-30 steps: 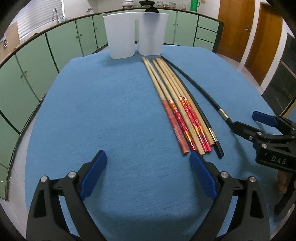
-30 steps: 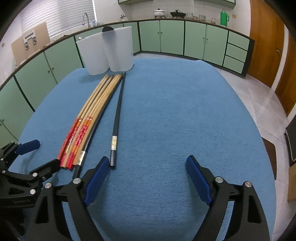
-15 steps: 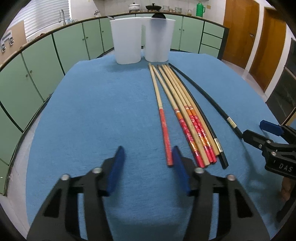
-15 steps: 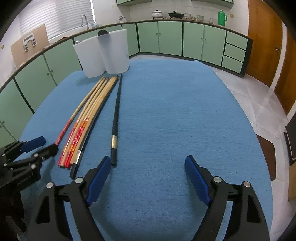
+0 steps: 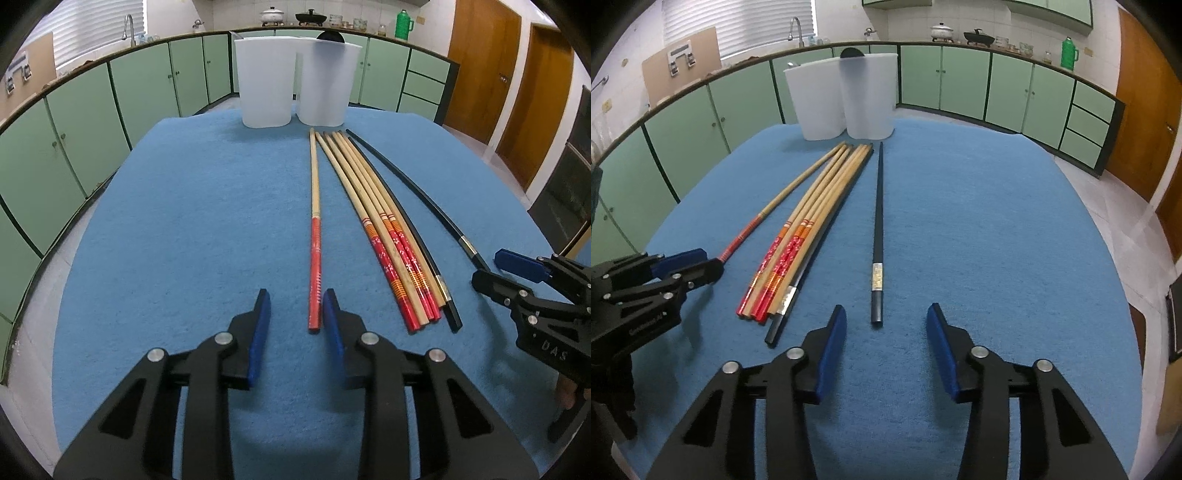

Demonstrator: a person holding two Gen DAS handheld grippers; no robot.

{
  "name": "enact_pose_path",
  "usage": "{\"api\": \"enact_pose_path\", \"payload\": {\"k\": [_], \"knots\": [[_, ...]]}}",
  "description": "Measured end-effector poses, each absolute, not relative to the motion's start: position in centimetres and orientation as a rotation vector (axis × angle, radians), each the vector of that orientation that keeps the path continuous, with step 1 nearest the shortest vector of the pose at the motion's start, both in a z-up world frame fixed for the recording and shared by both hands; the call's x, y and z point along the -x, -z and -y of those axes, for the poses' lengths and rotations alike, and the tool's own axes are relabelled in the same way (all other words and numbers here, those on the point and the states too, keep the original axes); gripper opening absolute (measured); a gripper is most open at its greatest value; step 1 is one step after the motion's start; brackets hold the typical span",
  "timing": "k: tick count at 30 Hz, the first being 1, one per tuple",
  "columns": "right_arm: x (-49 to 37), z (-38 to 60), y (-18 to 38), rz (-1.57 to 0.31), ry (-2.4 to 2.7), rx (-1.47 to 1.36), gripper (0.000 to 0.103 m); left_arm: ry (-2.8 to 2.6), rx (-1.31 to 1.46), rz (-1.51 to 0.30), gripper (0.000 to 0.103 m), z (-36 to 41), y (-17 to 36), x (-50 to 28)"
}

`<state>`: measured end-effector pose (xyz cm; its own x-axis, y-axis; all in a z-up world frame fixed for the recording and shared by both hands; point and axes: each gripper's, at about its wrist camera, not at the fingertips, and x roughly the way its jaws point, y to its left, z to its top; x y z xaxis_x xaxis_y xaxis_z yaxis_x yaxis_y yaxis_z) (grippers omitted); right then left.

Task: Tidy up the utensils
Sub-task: 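Grasp a red-tipped wooden chopstick with left gripper while right gripper grasps a black chopstick, then lift the red-tipped chopstick into the holder with left gripper while right gripper drops black chopstick in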

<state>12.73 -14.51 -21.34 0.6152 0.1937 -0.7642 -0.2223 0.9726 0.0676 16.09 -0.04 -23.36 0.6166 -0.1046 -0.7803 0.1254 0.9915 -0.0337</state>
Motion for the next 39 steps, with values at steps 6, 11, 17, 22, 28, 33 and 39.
{"api": "enact_pose_path", "payload": {"k": [6,11,17,22,28,33,39], "knots": [[-12.9,14.8,21.3,-0.875,-0.244,0.031,0.021,0.141,-0.039,-0.895,0.025,0.8,23.4,-16.1],[-12.7,13.9,21.3,-0.870,-0.265,0.069,0.007,0.161,-0.049,-0.894,0.005,1.6,23.4,-16.0],[-12.5,14.3,20.8,-0.873,-0.270,0.046,0.007,0.161,-0.030,-0.895,0.005,1.4,23.2,-15.9],[-11.9,14.9,19.0,-0.845,-0.278,0.055,0.006,0.170,-0.031,-0.866,0.005,1.0,21.3,-15.0],[-11.4,15.7,16.0,-0.787,-0.281,0.064,0.006,0.188,-0.043,-0.803,0.005,0.3,17.3,-13.6],[-11.3,16.1,13.1,-0.733,-0.291,0.064,0.006,0.191,-0.043,-0.723,0.005,-0.4,13.6,-13.0],[-12.0,17.0,9.6,-0.693,-0.305,0.041,0.006,0.192,-0.046,-0.640,0.005,-0.9,9.9,-13.3]]}}
